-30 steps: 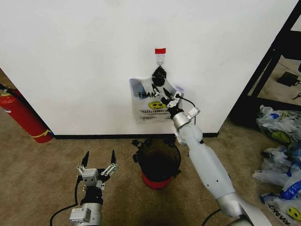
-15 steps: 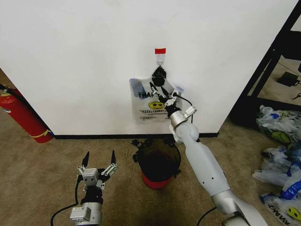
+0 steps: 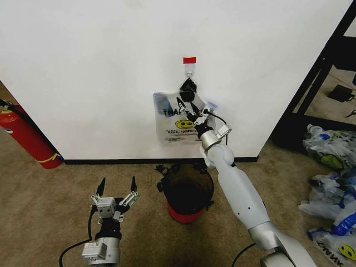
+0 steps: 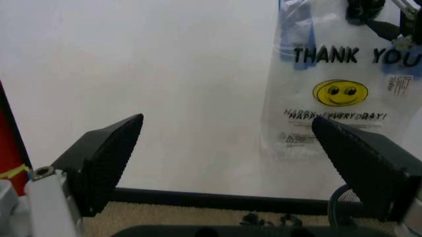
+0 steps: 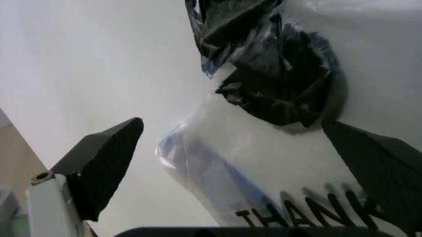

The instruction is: Pick up the garbage bag from the wall and place it over the trash bin.

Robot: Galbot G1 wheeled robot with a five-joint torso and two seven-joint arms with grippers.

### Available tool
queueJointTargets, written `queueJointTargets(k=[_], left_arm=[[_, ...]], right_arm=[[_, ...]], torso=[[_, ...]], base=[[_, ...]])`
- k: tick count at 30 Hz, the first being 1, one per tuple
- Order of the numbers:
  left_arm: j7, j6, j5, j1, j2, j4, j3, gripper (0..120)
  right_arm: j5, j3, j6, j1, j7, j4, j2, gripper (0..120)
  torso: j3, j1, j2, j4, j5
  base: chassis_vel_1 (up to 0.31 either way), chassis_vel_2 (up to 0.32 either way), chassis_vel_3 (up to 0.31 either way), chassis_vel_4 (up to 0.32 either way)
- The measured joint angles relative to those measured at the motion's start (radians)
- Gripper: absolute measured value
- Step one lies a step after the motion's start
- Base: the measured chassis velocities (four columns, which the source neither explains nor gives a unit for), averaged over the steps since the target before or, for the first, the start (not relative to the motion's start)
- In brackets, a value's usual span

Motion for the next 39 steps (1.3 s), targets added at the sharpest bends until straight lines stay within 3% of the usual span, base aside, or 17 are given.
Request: queueJointTargets(k=[18,26,32,35,39], left_arm=[[0.001,-0.011,0.012,0.015,-0.008,-0.01,0.002,100],[0.001,-0.012,0.013,0.013,-0.006,-0.007,0.004,100],[0.002,-0.012,0.015,0.013,-0.004,-0.006,0.006,100],[0.002,-0.012,0.015,0.011,-0.007,-0.004,0.006,100],[0.002,-0.011,0.015,0.01,-0.008,-0.004,0.011,100]], right_arm=[[0.0,-0.006,0.002,0.023,0.0,0.001,0.001,100],[0.015,0.012,0.0,0.036,0.019,-0.001,0.017,94],[0.02,0.019,-0.003,0.03,0.029,0.001,0.016,72],[0.02,0.021,-0.003,0.027,0.032,0.001,0.014,66],[0.017,0.023,-0.003,0.02,0.035,0.007,0.012,48]], torso=[[0.0,0.0,0.0,-0.0001,0.0],[0.0,0.0,0.0,0.0,0.0],[0.0,0.0,0.0,-0.0006,0.0],[0.0,0.0,0.0,-0.0003,0.0],[0.0,0.0,0.0,0.0005,0.0]], base=[[0.0,0.0,0.0,0.0],[0.0,0.0,0.0,0.0],[0.0,0.0,0.0,0.0],[0.0,0.0,0.0,0.0],[0.0,0.0,0.0,0.0]])
